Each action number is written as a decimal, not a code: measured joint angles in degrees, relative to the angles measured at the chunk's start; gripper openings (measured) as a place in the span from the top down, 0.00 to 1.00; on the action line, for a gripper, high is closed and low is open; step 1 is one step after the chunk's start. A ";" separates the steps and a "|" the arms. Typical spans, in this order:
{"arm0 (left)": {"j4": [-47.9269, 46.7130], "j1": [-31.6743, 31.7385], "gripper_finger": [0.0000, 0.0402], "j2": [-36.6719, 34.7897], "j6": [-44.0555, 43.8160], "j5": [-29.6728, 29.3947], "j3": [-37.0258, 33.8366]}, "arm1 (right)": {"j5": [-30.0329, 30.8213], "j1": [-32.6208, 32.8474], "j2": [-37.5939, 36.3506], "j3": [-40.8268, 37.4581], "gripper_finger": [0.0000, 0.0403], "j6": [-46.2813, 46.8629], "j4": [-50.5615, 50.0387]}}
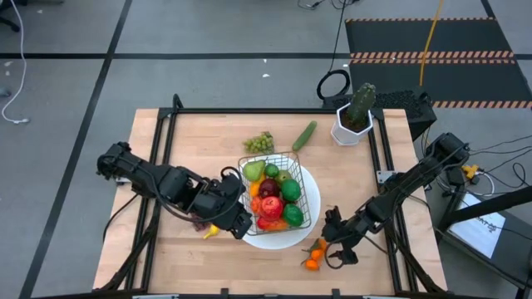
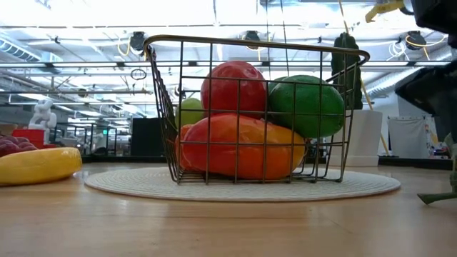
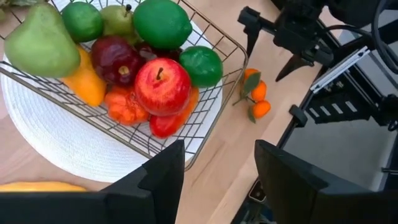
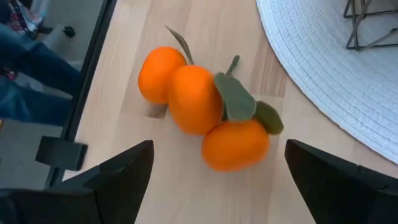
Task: Build produce basket
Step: Put the oranges into the black wire basket
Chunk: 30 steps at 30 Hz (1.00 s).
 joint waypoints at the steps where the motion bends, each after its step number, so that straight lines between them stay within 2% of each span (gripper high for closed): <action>1: 0.00 0.21 0.51 0.00 0.00 0.07 0.00 | 0.00 0.00 0.00 -0.90 0.11 0.00 1.45; 13: 0.13 3.29 0.51 0.00 2.02 0.07 0.00 | 0.13 -1.44 0.00 -10.21 0.16 -3.34 16.20; 20: 0.80 4.09 0.51 0.00 2.41 0.01 0.00 | -2.16 -2.73 0.00 -13.40 0.16 -5.74 23.35; 30: 3.13 4.14 0.51 0.00 2.73 -3.36 0.00 | -2.87 -3.06 -0.02 -15.80 0.16 -9.77 26.76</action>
